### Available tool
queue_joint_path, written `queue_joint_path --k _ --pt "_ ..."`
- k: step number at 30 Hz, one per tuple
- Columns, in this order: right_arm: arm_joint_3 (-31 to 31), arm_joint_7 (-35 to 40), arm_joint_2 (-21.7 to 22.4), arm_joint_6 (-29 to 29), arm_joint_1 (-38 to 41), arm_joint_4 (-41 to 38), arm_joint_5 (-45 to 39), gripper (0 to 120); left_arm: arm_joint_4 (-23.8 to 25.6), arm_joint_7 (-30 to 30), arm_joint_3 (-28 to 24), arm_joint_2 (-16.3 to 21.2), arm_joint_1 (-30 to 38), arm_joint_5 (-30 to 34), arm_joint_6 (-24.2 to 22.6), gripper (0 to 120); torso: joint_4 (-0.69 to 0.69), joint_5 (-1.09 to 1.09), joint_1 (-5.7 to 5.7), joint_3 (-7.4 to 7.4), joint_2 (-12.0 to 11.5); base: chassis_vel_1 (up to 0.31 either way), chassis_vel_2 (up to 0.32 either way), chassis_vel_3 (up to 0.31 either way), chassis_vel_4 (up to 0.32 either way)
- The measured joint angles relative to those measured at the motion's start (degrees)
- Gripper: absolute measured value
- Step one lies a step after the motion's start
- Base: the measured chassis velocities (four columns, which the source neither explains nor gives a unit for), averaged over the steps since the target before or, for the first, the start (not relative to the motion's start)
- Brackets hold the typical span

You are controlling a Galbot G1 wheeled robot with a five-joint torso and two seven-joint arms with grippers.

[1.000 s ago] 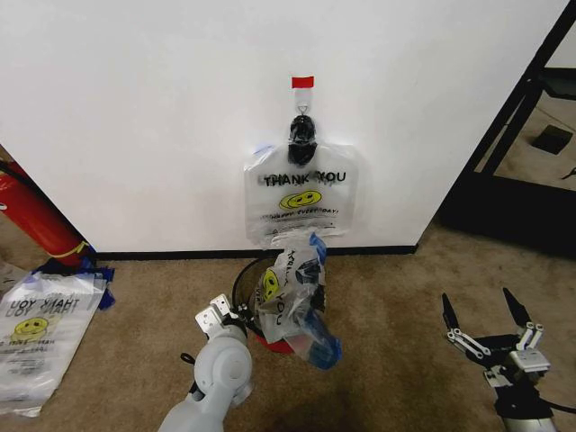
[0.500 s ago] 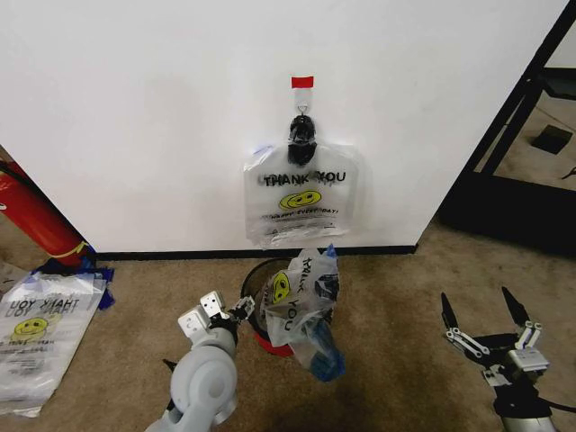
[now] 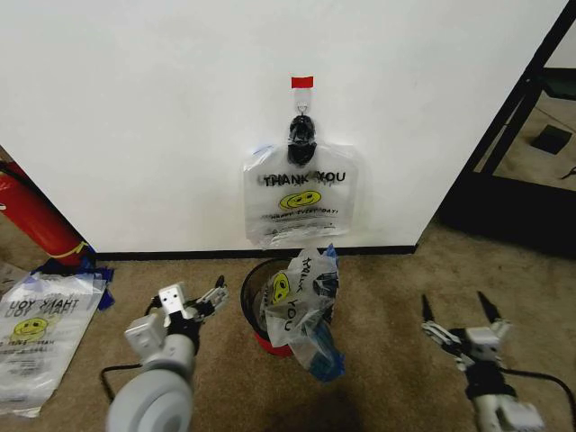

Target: Pick up the garbage bag from the wall and place it over the trash bin.

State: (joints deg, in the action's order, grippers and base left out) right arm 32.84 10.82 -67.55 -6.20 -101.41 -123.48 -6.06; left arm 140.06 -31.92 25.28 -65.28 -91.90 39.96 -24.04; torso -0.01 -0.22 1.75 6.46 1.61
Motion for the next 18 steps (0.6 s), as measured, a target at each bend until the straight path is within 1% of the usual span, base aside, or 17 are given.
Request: queue_joint_path --k 1,3,4,5,6,7,8,9,10,11,12,15,18 --pt "-1.2 0.1 0.5 1.1 0.8 0.0 -0.4 100 0.5 0.7 0.4 1.1 -0.6 0.0 0.1 100 0.02 0.0 0.0 0.0 0.0 0.0 0.0 0.0 0.0" --pt "-3.2 0.2 0.8 2.3 1.9 0.2 -0.5 100 0.8 1.9 -0.1 4.0 0.0 0.1 0.2 100 0.0 -0.01 0.0 0.0 0.0 0.0 0.0 0.0 0.0" --pt "-3.7 0.2 0.6 2.6 2.1 0.4 -0.5 100 0.6 2.2 -0.9 5.0 1.0 0.1 0.3 100 -0.04 -0.02 0.0 0.0 0.0 0.0 0.0 0.0 0.0" --pt "-3.7 0.2 0.6 2.6 2.1 0.4 -0.5 100 0.6 2.2 -0.9 5.0 1.0 0.1 0.3 100 -0.04 -0.02 0.0 0.0 0.0 0.0 0.0 0.0 0.0" --pt "-4.1 0.2 0.5 2.9 2.5 0.6 -0.6 100 0.5 2.5 -1.3 5.5 1.5 0.0 0.3 100 -0.13 -0.03 0.0 0.0 0.0 0.0 0.0 0.0 0.0" --pt "-5.2 0.2 0.5 3.9 3.6 1.1 -1.1 100 0.3 2.7 -1.9 5.8 1.9 -0.5 0.4 100 -0.16 -0.05 0.0 0.0 0.0 0.0 0.0 0.0 0.0" --pt "-7.6 0.3 0.8 6.1 6.5 2.0 -2.4 100 0.3 3.0 -2.4 5.8 1.5 -1.2 0.6 100 -0.08 0.0 0.0 0.01 0.0 0.0 0.0 0.0 0.0" --pt "-8.4 0.4 0.9 6.7 7.3 2.3 -2.8 100 0.3 3.1 -2.5 5.7 1.3 -1.4 0.7 100 -0.06 0.01 0.0 0.0 0.0 0.0 0.0 0.0 0.0" --pt "-11.4 0.7 1.4 8.7 10.7 3.7 -4.1 100 0.3 3.3 -2.7 5.3 0.6 -2.3 0.8 100 0.0 -0.02 0.0 0.01 0.0 0.0 0.0 0.0 0.0" --pt "-13.5 0.9 1.6 9.8 12.9 4.8 -5.0 100 0.4 3.5 -2.7 5.2 0.3 -3.0 0.9 100 0.03 -0.02 0.0 0.01 0.0 0.0 0.0 0.0 0.0" --pt "-13.5 0.9 1.6 9.8 12.9 4.8 -5.0 100 0.4 3.5 -2.7 5.2 0.3 -3.0 0.9 100 0.03 -0.02 0.0 0.01 0.0 0.0 0.0 0.0 0.0" --pt "-17.1 0.9 1.8 11.2 16.4 6.9 -7.4 100 0.7 4.0 -2.4 5.1 0.1 -4.0 1.0 100 -0.03 -0.02 0.0 0.01 0.0 0.0 0.0 0.0 0.0" --pt "-21.3 1.3 1.8 13.4 20.4 9.2 -10.4 100 1.1 4.4 -1.2 5.9 0.1 -4.2 0.9 100 -0.04 -0.02 0.0 0.01 0.0 0.0 0.0 0.0 0.0"
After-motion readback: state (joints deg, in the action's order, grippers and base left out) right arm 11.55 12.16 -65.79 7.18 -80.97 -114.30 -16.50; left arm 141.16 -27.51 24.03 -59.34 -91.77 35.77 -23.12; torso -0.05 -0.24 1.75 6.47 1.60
